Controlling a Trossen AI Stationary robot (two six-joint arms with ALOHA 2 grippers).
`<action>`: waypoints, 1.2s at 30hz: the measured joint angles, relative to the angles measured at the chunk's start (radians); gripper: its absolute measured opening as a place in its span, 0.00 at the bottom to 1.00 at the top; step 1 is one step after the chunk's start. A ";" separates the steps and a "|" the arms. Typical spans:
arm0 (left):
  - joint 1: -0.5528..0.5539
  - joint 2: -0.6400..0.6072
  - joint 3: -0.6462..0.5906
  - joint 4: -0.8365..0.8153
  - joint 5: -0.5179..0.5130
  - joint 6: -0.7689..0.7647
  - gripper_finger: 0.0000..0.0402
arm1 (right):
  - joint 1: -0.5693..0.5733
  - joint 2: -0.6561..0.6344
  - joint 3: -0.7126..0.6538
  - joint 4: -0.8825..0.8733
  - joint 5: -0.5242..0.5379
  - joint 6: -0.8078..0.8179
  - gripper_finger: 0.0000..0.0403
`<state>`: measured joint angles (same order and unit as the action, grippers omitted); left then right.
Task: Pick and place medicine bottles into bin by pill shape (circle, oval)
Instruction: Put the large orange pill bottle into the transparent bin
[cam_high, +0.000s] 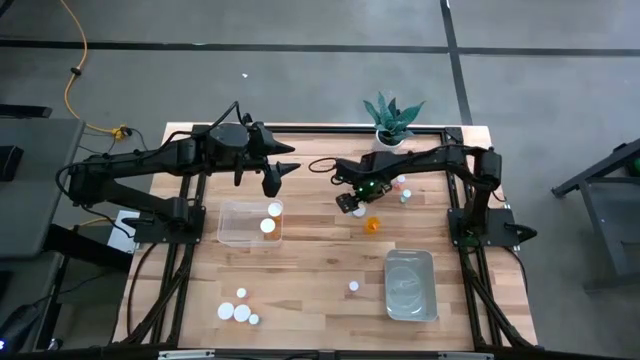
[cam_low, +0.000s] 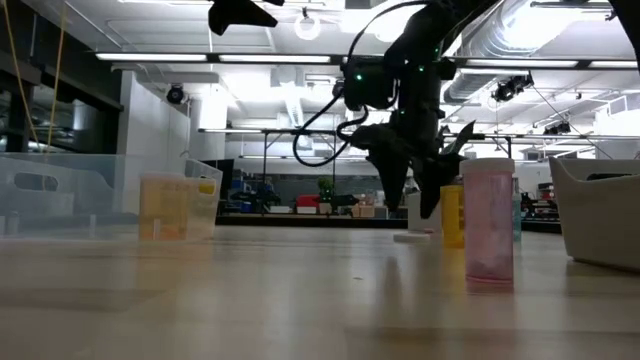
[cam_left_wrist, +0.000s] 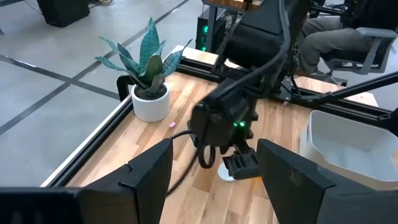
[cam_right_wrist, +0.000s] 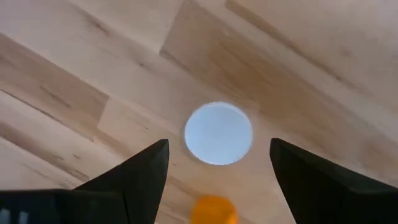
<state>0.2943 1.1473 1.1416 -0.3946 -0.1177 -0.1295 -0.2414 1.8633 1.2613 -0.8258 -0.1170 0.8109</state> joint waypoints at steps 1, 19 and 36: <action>0.000 0.000 0.000 0.000 0.000 0.001 0.55 | 0.007 0.002 0.000 0.009 0.009 0.021 0.67; 0.000 0.000 0.001 0.000 0.001 0.000 0.55 | 0.081 0.092 0.000 0.018 0.147 0.255 0.67; 0.000 0.000 0.001 -0.001 0.002 0.001 0.55 | 0.081 0.097 0.002 0.022 0.143 0.236 0.42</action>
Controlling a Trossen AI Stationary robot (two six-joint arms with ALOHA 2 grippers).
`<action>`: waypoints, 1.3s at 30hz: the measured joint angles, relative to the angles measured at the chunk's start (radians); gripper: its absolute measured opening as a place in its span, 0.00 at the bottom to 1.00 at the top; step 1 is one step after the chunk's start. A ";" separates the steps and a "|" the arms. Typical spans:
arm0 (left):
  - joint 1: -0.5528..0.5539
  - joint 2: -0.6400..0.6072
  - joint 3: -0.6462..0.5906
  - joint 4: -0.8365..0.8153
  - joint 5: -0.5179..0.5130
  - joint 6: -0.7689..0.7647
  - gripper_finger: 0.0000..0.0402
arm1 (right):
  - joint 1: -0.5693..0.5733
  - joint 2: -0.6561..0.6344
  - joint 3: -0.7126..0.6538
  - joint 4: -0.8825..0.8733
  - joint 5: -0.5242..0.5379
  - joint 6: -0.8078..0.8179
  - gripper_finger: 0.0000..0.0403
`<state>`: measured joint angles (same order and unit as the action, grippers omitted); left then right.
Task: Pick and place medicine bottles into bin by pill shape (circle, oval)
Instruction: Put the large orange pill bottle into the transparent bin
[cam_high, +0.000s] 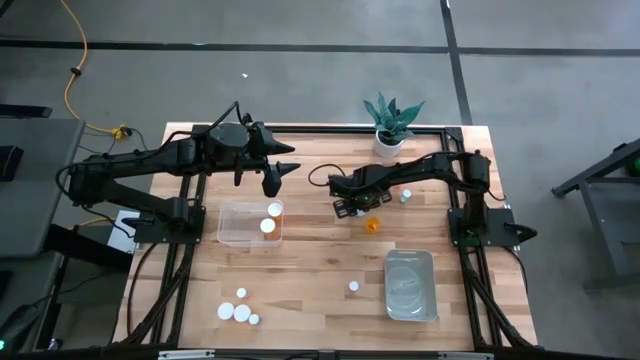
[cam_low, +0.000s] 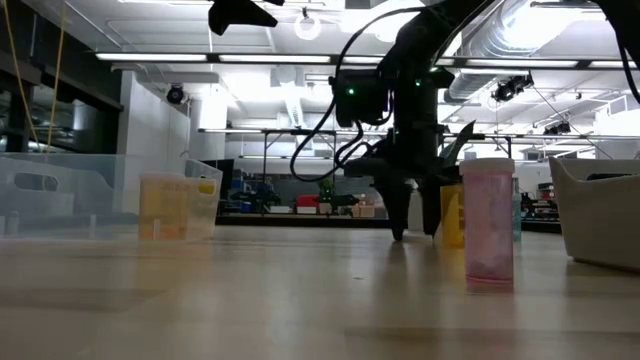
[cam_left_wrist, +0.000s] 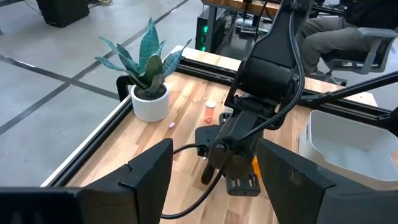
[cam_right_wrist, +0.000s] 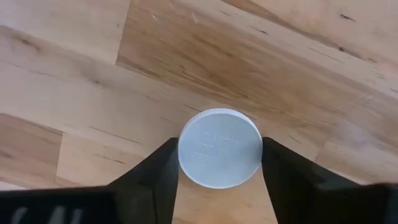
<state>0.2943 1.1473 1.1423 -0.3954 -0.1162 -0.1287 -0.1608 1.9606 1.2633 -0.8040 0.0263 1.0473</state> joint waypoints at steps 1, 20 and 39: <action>0.000 0.000 0.000 0.000 0.000 0.000 0.55 | 0.000 0.000 0.000 0.000 0.000 -0.011 0.40; 0.000 0.000 0.000 -0.001 -0.009 -0.026 0.55 | 0.053 -0.363 -0.003 -0.237 -0.044 -0.284 0.43; 0.000 0.000 0.000 0.000 -0.010 -0.070 0.55 | 0.167 -0.245 -0.003 -0.261 -0.022 -0.076 0.43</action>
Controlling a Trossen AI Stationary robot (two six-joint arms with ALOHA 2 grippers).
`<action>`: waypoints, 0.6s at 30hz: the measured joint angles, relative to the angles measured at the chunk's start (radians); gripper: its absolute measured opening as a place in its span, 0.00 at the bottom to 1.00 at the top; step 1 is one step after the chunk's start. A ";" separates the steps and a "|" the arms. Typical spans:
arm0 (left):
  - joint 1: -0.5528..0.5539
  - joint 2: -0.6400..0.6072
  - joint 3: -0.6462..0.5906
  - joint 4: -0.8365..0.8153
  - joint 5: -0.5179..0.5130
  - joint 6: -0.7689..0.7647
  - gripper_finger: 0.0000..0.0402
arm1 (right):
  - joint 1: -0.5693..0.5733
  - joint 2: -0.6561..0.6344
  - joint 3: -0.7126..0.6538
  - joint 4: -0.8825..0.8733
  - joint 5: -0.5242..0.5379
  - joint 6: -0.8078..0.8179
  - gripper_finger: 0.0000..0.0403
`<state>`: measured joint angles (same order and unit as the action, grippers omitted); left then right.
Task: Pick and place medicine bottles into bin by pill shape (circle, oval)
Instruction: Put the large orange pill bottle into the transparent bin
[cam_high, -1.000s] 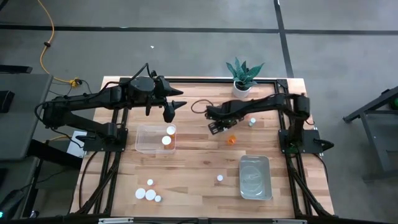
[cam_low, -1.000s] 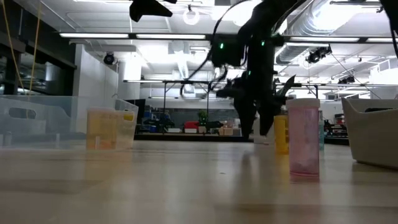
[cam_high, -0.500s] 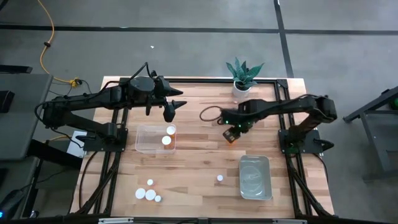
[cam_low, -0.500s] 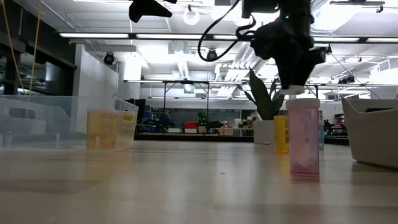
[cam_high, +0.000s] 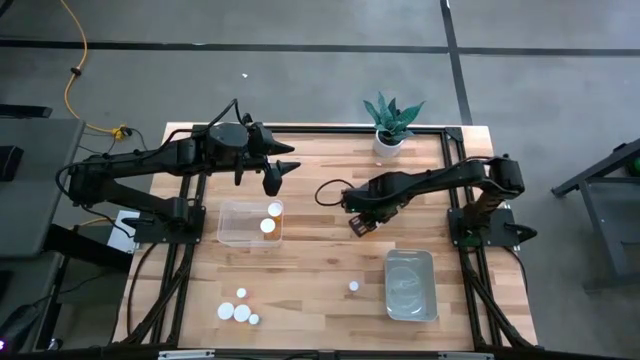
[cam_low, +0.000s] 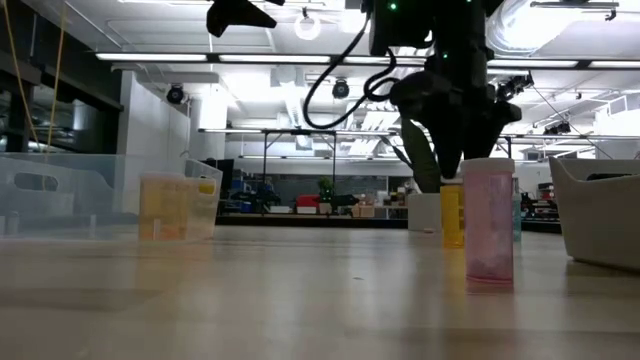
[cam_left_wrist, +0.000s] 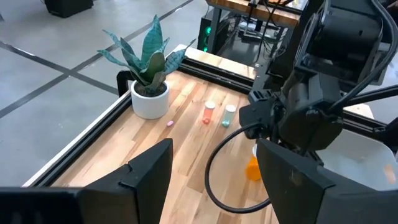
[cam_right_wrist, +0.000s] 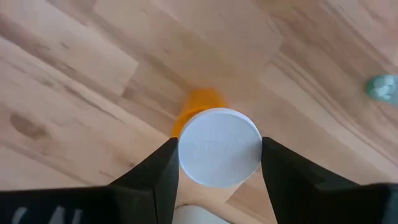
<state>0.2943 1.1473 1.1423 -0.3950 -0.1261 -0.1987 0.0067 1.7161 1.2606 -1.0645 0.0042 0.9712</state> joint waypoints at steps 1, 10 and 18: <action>0.000 0.000 0.000 0.000 0.000 0.000 0.55 | 0.000 -0.001 0.000 0.002 0.006 0.002 0.43; 0.000 0.000 0.000 0.000 0.000 0.000 0.55 | 0.006 0.010 0.000 0.009 -0.023 0.016 0.43; 0.000 0.000 0.000 0.002 0.002 0.000 0.55 | 0.007 0.051 0.004 0.026 -0.030 0.008 0.43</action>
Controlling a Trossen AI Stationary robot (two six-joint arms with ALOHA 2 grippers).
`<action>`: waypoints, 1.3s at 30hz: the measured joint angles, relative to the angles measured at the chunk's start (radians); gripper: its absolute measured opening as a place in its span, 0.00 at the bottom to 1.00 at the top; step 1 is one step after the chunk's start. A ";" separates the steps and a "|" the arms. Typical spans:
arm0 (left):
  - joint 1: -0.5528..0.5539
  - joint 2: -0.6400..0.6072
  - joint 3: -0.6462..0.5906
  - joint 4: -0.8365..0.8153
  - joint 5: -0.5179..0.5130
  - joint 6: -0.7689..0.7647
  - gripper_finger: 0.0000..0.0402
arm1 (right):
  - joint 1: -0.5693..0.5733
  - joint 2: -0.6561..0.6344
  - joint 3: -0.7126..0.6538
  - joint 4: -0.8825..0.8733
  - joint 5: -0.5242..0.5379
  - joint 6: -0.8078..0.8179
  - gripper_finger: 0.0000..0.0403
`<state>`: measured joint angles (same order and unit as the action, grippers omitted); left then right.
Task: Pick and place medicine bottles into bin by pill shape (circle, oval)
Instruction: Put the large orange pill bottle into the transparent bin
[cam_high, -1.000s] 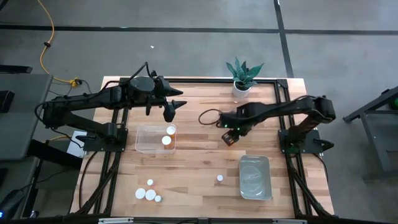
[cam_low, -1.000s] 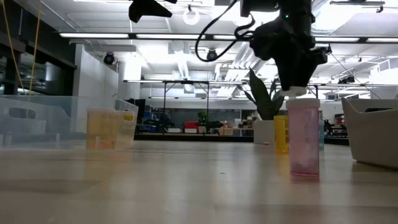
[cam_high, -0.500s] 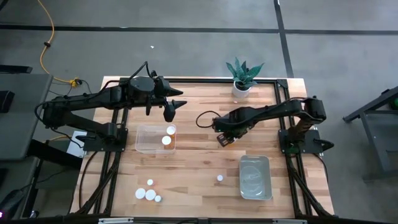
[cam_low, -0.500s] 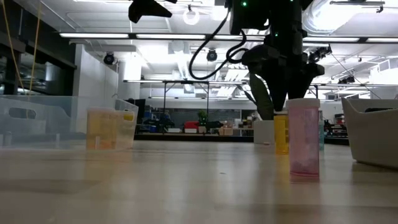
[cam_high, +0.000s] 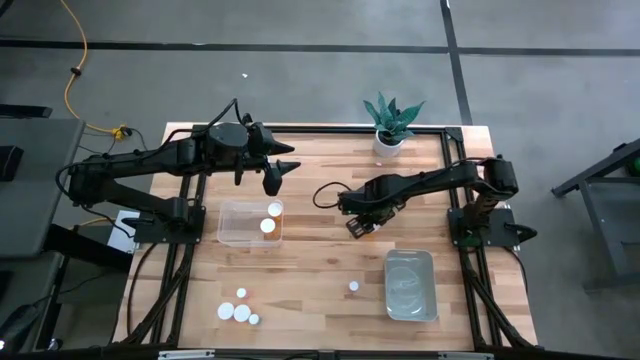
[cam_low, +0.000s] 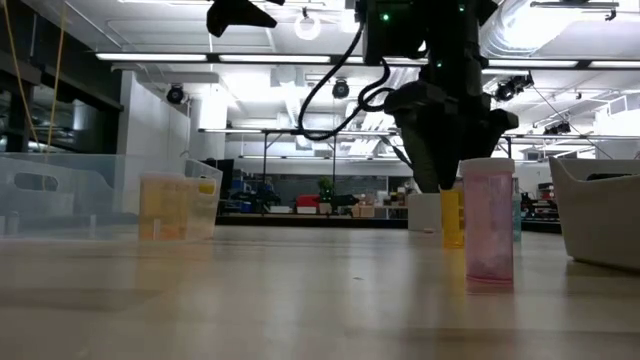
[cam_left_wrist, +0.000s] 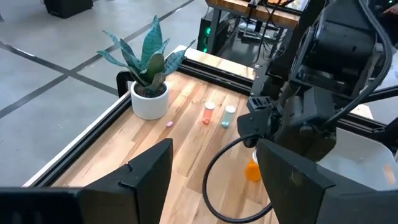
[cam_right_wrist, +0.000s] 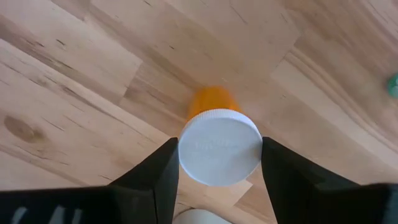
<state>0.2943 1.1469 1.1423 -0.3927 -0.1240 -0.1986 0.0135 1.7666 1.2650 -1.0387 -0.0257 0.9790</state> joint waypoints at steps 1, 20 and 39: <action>0.000 0.000 0.000 0.000 0.000 0.000 0.55 | 0.000 -0.001 -0.001 -0.001 0.003 0.001 0.43; 0.000 0.000 0.000 0.001 0.006 0.010 0.55 | 0.000 -0.026 -0.006 0.015 0.007 -0.020 0.59; 0.000 0.000 0.000 0.002 0.006 0.010 0.55 | 0.002 -0.201 -0.004 0.022 0.076 -0.153 0.61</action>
<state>0.2943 1.1469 1.1423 -0.3912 -0.1177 -0.1883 0.0154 1.5652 1.2606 -1.0171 0.0506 0.8263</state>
